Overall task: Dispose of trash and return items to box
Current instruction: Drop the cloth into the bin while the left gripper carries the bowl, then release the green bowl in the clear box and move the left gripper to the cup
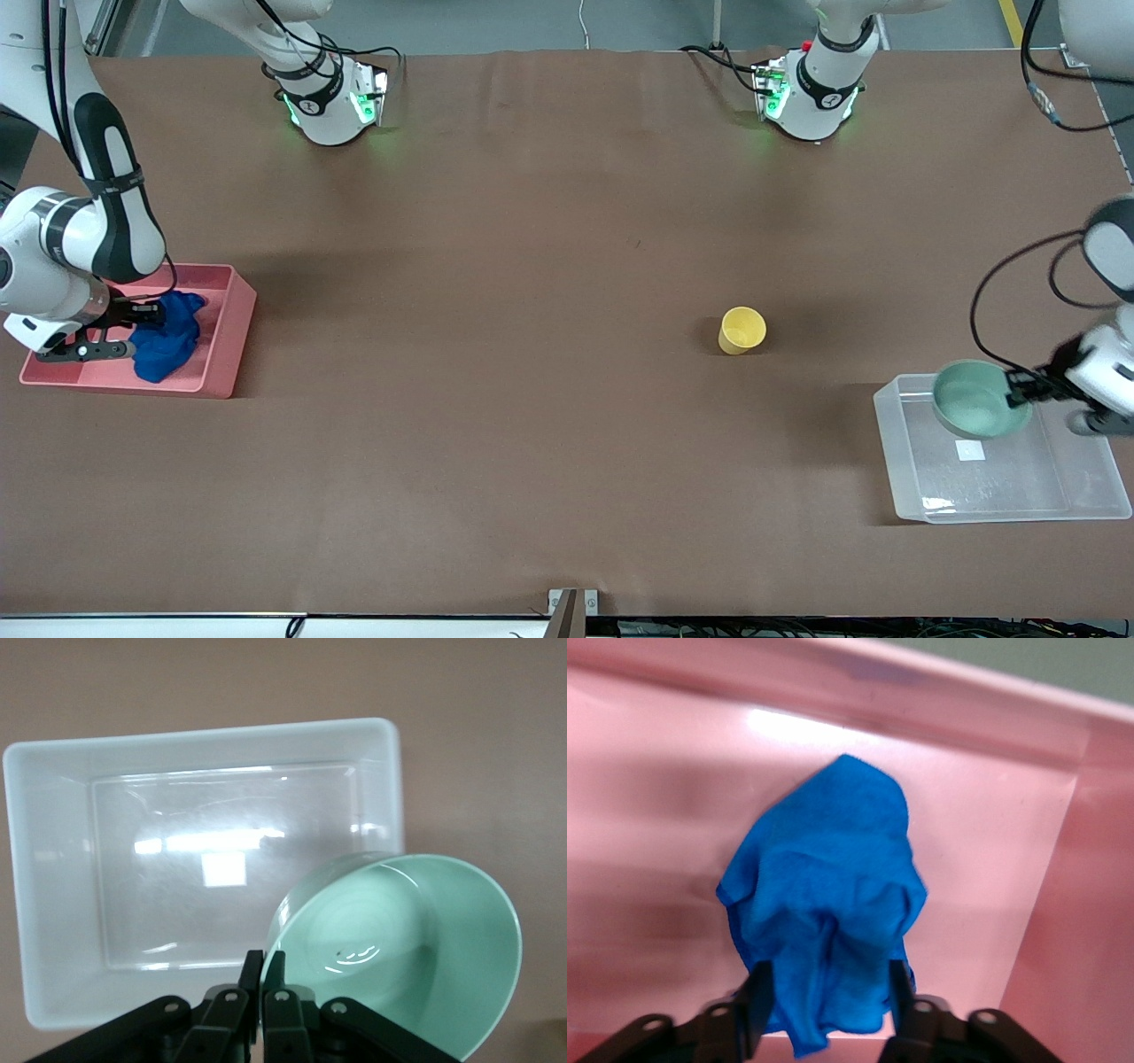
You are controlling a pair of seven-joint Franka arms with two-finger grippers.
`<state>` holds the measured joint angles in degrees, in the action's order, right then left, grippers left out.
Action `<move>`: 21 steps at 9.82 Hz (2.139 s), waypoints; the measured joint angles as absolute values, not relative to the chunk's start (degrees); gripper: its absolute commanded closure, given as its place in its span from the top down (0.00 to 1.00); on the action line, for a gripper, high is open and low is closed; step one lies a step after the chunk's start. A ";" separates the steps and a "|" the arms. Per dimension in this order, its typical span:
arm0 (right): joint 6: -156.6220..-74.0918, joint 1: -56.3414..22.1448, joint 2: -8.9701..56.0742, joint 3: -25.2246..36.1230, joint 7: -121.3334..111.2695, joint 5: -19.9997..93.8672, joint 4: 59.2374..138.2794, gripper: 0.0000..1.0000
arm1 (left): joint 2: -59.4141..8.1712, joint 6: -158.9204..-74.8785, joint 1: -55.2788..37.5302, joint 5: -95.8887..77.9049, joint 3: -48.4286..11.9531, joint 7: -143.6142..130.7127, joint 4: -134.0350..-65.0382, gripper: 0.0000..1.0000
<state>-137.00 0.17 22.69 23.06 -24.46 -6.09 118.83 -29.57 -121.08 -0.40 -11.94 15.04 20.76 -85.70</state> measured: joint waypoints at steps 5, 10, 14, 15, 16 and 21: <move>-111.61 -1.05 9.61 21.67 -19.12 -1.88 105.88 1.00 | -46.01 -124.16 -0.46 -19.53 21.38 19.37 -76.59 0.04; -86.81 0.82 2.85 9.56 -0.56 -1.66 88.63 1.00 | -47.11 -124.90 -1.46 -19.27 21.50 17.56 -76.08 1.00; -81.78 2.37 0.47 8.56 -0.02 0.09 83.53 1.00 | -36.54 -121.94 -1.39 -12.46 13.31 17.10 -76.05 1.00; -81.90 2.43 0.51 8.56 -0.02 0.10 83.61 1.00 | -32.42 -120.28 -1.60 -12.15 10.54 16.88 -79.01 1.00; -82.08 2.43 0.57 8.53 -0.02 0.11 83.76 1.00 | -28.12 -119.81 -1.67 -12.05 7.64 16.80 -83.94 1.00; -85.54 2.51 0.50 8.38 -0.04 0.14 85.98 1.00 | -14.62 -136.49 -1.93 -11.98 -8.18 8.24 -115.57 1.00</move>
<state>-85.54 2.51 0.50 8.38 -0.04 0.14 85.98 -14.62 -136.49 -1.93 -11.98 -8.18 8.24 -115.57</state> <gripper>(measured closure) 0.000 0.000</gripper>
